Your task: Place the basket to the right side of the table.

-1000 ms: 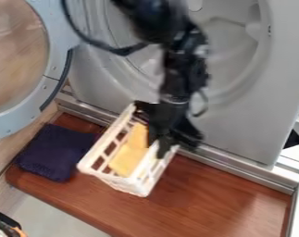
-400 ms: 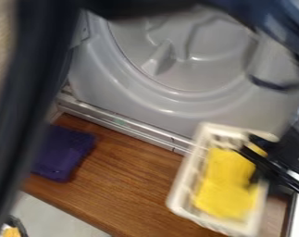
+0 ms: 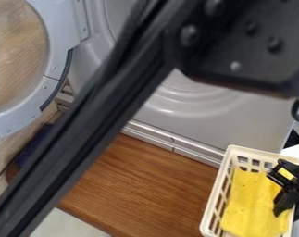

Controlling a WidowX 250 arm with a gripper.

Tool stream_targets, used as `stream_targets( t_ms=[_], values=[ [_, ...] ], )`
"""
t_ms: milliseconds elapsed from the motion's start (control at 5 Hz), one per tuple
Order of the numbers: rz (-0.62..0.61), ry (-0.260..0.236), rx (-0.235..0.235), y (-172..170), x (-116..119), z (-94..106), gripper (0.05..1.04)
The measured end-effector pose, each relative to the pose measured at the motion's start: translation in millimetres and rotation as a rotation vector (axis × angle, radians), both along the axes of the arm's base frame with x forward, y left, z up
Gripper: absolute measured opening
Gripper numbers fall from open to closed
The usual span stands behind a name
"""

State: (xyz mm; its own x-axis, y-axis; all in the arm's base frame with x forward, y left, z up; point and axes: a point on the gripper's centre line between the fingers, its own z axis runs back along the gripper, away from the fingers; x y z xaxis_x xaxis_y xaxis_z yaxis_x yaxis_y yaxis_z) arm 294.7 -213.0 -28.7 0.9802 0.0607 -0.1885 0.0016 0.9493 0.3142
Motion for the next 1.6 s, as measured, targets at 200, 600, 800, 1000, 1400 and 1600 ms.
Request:
stream_targets(
  t_ms=[200,600,800,1000,1400,1600],
  values=[
    [0.016,0.0,0.009,0.1,-1.9,-0.2,0.12],
    [0.041,0.027,0.051,20.5,-21.2,-6.2,0.12],
    [0.069,0.037,0.055,34.2,-26.8,-10.1,0.12],
    [0.035,0.042,0.043,36.0,-30.5,-10.1,0.146],
    [-0.026,-0.047,0.007,32.4,-29.3,8.7,0.658],
    [-0.03,-0.078,-0.011,34.7,-31.2,17.7,0.957]
  ],
)
